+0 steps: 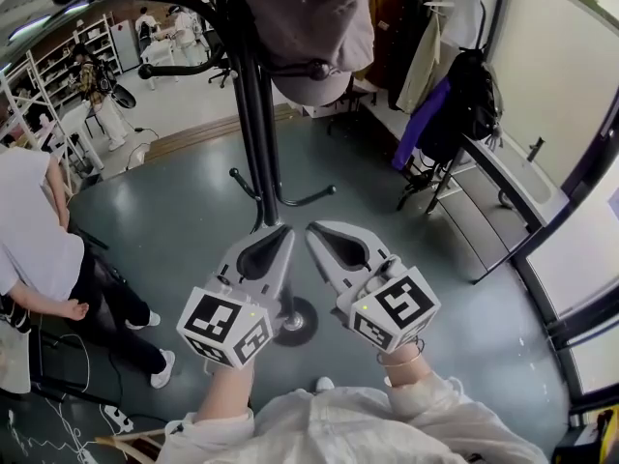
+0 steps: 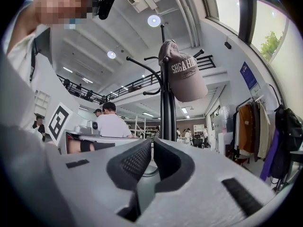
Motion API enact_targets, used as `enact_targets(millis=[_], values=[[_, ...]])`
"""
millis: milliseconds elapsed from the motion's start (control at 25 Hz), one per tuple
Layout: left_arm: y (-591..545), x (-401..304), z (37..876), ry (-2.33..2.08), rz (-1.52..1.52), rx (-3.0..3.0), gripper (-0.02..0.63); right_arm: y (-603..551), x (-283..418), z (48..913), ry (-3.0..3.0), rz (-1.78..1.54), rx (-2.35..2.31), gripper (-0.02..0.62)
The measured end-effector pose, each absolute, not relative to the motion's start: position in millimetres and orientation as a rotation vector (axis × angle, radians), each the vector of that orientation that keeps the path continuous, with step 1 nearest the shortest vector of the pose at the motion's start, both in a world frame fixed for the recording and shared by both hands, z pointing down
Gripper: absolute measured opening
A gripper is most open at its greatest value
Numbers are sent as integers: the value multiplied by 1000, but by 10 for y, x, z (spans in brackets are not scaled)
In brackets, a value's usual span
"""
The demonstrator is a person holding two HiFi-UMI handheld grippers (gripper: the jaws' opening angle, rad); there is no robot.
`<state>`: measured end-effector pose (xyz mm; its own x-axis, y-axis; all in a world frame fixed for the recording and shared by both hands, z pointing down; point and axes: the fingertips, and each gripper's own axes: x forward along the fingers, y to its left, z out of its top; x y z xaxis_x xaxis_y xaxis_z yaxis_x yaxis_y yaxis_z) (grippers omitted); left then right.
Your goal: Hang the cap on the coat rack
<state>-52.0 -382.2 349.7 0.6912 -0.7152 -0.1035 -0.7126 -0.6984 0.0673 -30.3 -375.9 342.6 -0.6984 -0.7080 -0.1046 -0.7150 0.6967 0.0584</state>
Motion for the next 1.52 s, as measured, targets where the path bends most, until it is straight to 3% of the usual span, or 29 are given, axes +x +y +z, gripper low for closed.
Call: enact_targets(millis=[1520], values=[[-3827, -526, 3766, -1219, -115, 2812, 17, -3814, -340, 3737, 2893, 75, -1188, 4]])
